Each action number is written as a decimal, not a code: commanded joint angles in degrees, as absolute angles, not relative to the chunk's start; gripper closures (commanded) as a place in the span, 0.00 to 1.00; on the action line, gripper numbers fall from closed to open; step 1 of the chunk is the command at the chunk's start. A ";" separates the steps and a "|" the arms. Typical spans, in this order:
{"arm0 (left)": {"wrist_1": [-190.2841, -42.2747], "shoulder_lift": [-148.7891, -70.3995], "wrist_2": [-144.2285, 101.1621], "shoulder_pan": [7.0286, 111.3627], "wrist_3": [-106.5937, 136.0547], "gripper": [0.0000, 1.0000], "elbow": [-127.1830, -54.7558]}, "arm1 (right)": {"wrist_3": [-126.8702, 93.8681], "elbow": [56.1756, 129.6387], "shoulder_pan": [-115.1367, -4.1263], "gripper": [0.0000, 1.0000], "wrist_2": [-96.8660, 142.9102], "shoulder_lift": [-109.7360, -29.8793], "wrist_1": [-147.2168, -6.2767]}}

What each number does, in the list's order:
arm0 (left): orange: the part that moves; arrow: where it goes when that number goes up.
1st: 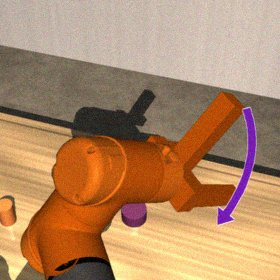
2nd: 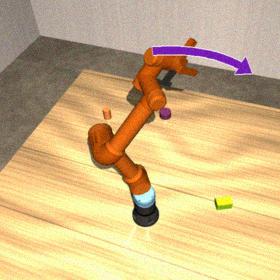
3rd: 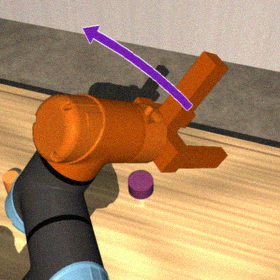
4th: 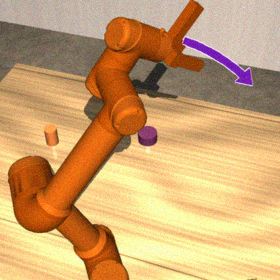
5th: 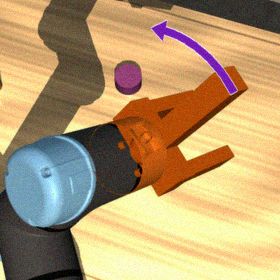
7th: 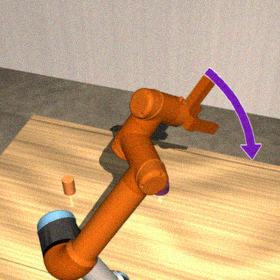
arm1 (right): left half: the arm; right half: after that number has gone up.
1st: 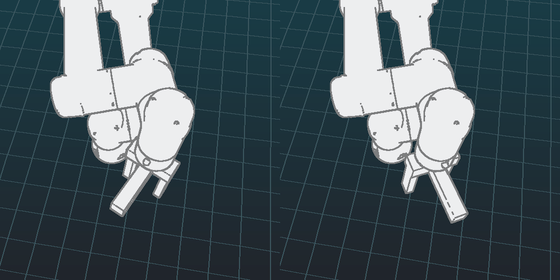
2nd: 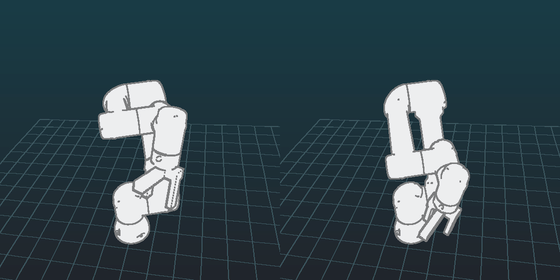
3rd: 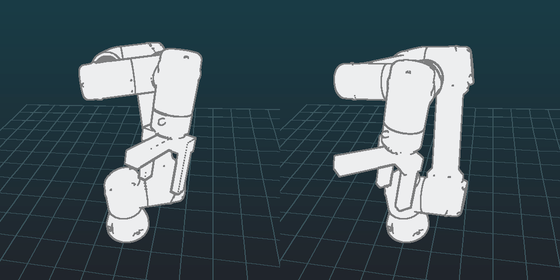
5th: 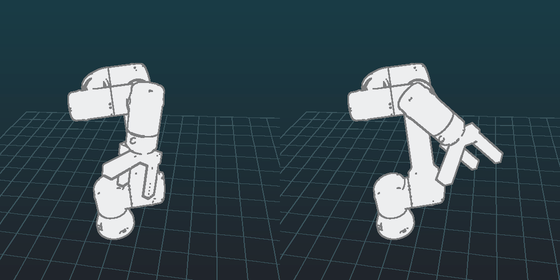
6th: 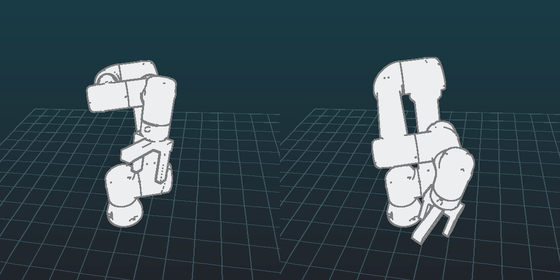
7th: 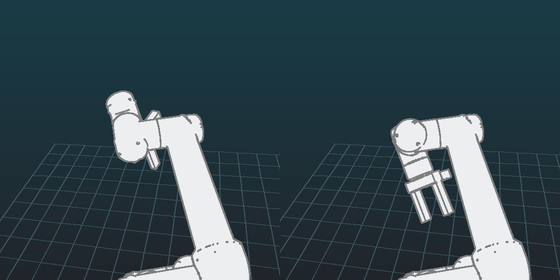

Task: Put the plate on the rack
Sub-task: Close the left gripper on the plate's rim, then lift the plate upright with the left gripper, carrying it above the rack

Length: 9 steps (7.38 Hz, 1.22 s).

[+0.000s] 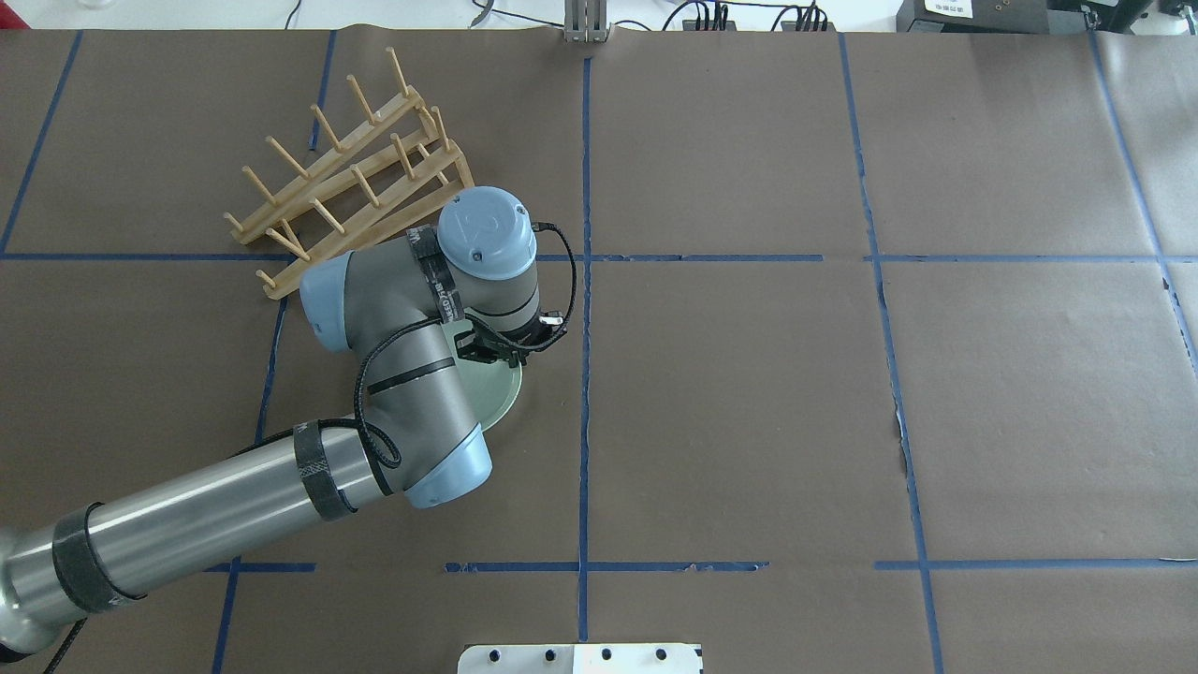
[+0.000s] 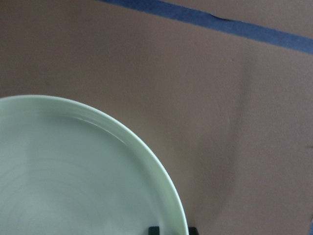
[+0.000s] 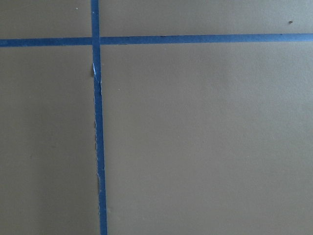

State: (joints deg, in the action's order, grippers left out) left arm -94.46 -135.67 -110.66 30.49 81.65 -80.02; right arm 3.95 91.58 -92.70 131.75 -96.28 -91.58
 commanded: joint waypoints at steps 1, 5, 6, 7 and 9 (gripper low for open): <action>-94.31 -135.62 -111.09 32.50 81.48 1.00 -82.25 | 3.87 91.58 -92.72 0.00 131.75 -96.24 -91.58; -94.39 -131.57 -122.75 52.85 81.65 1.00 -100.00 | 3.96 91.58 -92.64 0.00 131.75 -96.24 -91.58; -95.09 -131.66 -126.52 58.04 82.43 1.00 -100.98 | 3.96 91.58 -92.64 0.00 131.75 -96.24 -91.58; -99.88 -131.66 -127.78 62.79 85.92 1.00 -101.16 | 3.96 91.58 -92.64 0.00 131.75 -96.24 -91.58; -124.32 -126.76 -126.40 64.60 100.74 1.00 -98.81 | 3.96 91.58 -92.64 0.00 131.75 -96.24 -91.58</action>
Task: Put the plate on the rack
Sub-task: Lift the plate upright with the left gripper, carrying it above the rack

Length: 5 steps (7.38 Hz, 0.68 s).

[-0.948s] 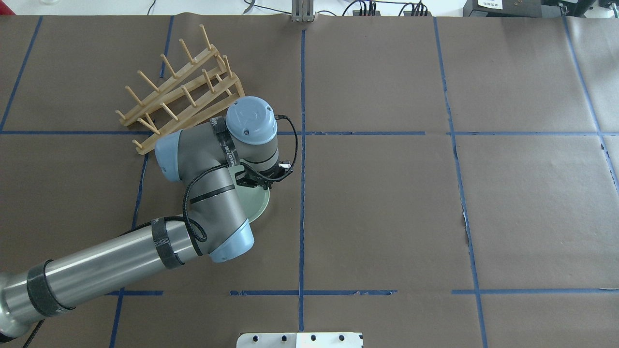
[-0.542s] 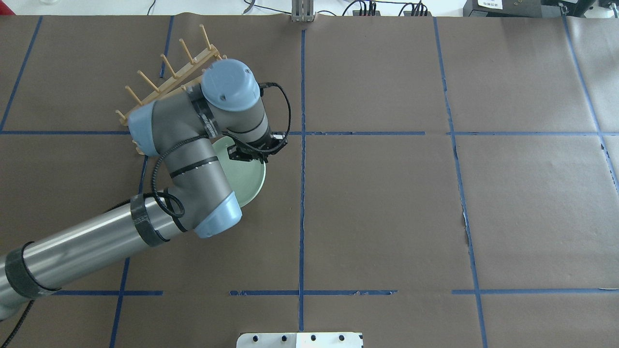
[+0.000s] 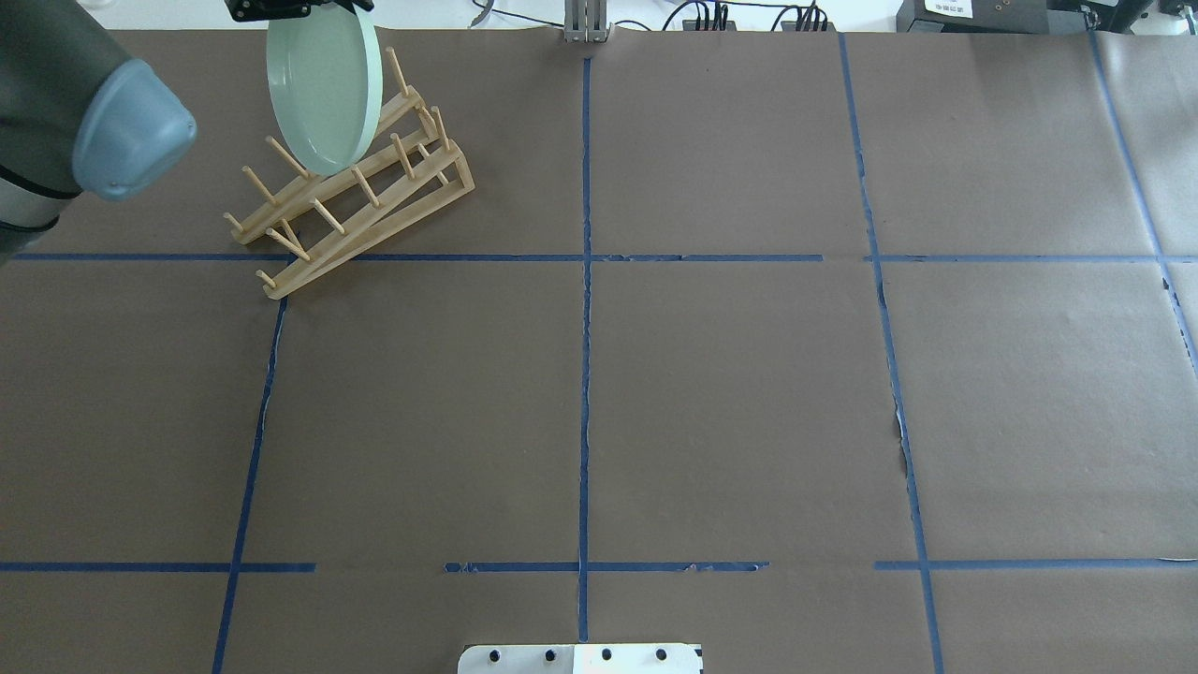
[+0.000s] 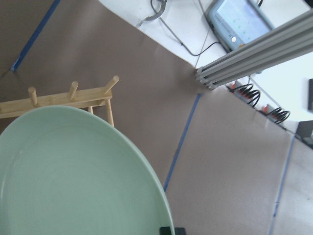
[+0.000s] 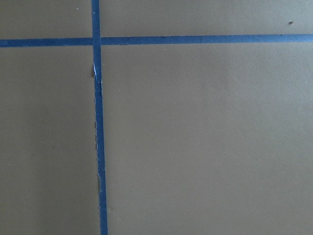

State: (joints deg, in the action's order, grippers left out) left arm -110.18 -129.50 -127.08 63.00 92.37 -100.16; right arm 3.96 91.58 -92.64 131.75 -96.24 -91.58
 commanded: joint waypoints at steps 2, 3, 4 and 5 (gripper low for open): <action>-148.50 -126.30 -115.98 65.13 110.28 1.00 -90.05 | 3.87 91.58 -92.64 0.00 131.75 -96.24 -91.58; -155.84 -126.30 -113.40 65.04 110.65 1.00 -86.00 | 3.95 91.58 -92.72 0.00 131.75 -96.33 -91.58; -160.09 -126.30 -110.68 64.95 110.74 1.00 -83.52 | 3.96 91.58 -92.72 0.00 131.75 -96.33 -91.58; -164.40 -126.39 -109.52 64.78 111.79 1.00 -81.06 | 3.96 91.58 -92.64 0.00 131.75 -96.33 -91.58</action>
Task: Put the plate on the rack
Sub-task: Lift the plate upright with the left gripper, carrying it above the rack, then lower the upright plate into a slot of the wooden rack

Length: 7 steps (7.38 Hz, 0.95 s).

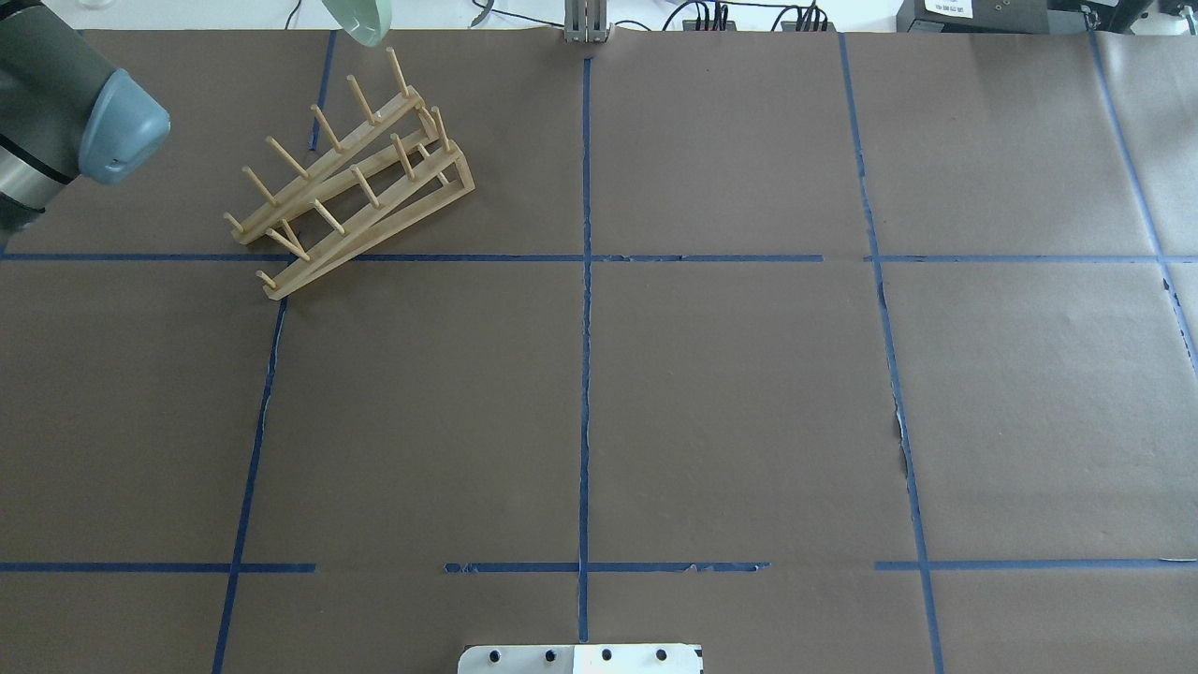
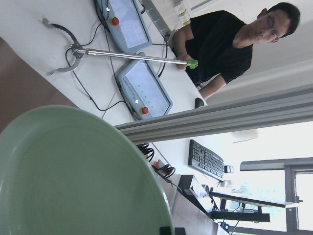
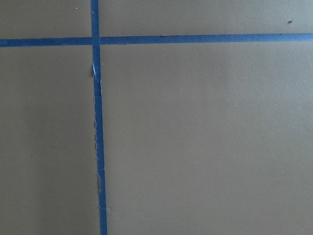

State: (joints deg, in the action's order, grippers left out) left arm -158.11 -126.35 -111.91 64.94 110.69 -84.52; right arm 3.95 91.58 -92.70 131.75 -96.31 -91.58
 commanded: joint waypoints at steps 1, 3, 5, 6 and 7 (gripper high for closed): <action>-167.58 -125.78 -107.86 64.25 113.54 1.00 -79.90 | 3.96 91.50 -92.64 0.00 131.75 -96.24 -91.58; -168.22 -125.51 -107.67 62.85 113.47 1.00 -79.28 | 3.96 91.58 -92.64 0.00 131.75 -96.24 -91.58; -170.32 -124.20 -106.18 60.48 113.55 1.00 -79.28 | 3.96 91.58 -92.64 0.00 131.75 -96.24 -91.58; -170.59 -123.49 -106.08 59.60 113.55 1.00 -79.28 | 3.96 91.58 -92.64 0.00 131.75 -96.24 -91.58; -170.51 -123.40 -106.08 59.15 113.47 1.00 -79.28 | 3.96 91.50 -92.72 0.00 131.75 -96.24 -91.58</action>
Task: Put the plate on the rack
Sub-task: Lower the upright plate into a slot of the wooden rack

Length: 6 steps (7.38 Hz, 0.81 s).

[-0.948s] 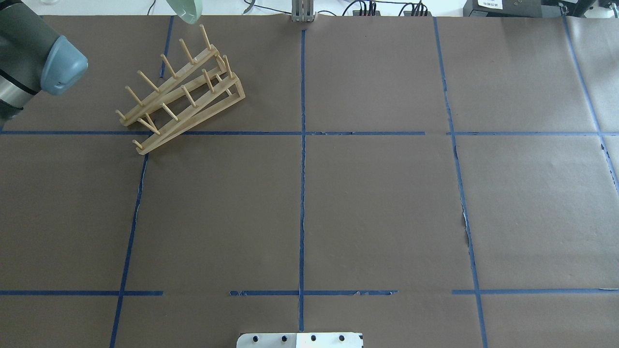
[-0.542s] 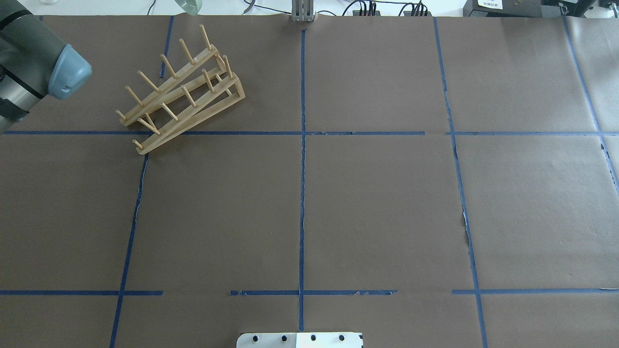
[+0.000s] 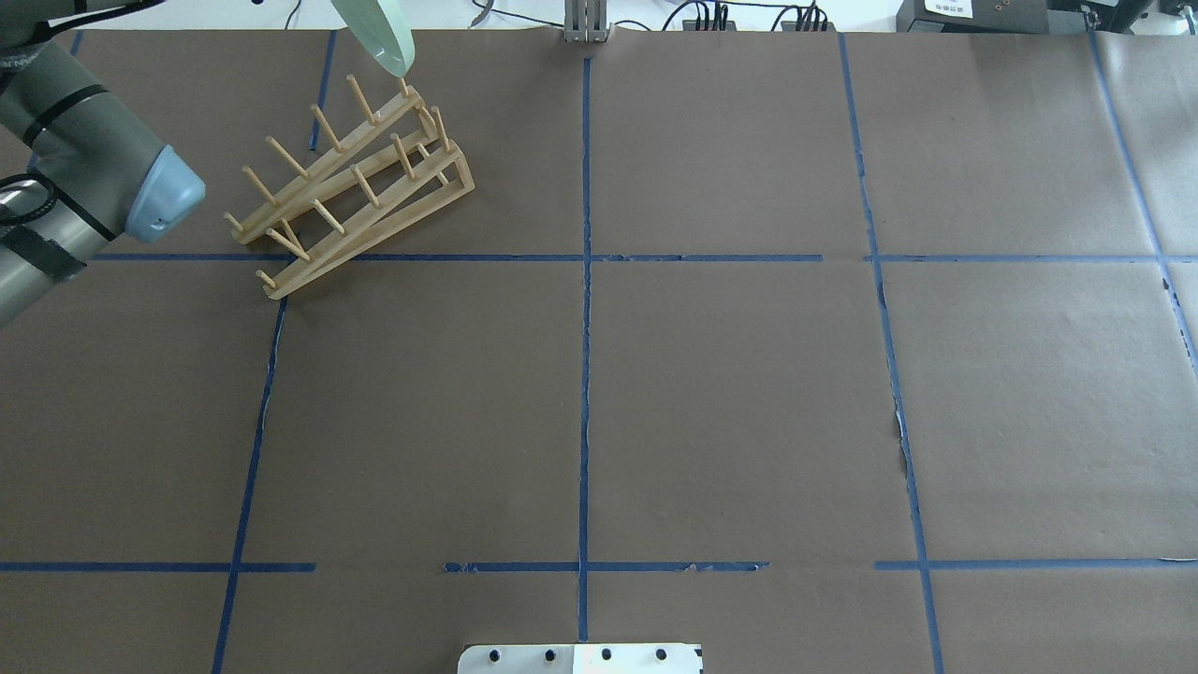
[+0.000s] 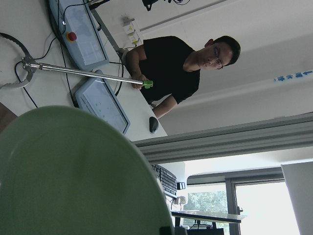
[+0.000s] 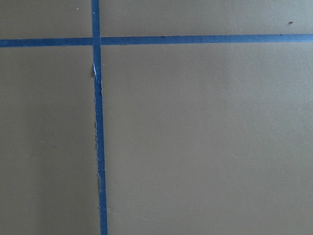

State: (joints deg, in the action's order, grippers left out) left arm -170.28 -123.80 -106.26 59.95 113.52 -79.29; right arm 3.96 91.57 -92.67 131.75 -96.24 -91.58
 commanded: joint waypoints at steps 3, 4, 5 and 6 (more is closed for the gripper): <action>-172.62 -123.40 -105.64 58.01 113.38 1.00 -76.73 | 3.96 91.58 -92.72 0.00 131.75 -96.24 -91.58; -172.62 -123.40 -105.64 57.92 113.38 1.00 -76.21 | 3.96 91.58 -92.72 0.00 131.75 -96.33 -91.58; -172.70 -123.49 -105.30 57.83 113.29 1.00 -75.42 | 3.96 91.50 -92.72 0.00 131.75 -96.24 -91.58; -172.71 -123.49 -105.29 57.48 113.12 1.00 -74.71 | 3.96 91.58 -92.64 0.00 131.75 -96.24 -91.58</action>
State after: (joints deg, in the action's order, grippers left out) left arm -172.64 -123.45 -105.42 57.81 113.28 -75.60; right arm 3.95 91.56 -92.71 131.75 -96.26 -91.58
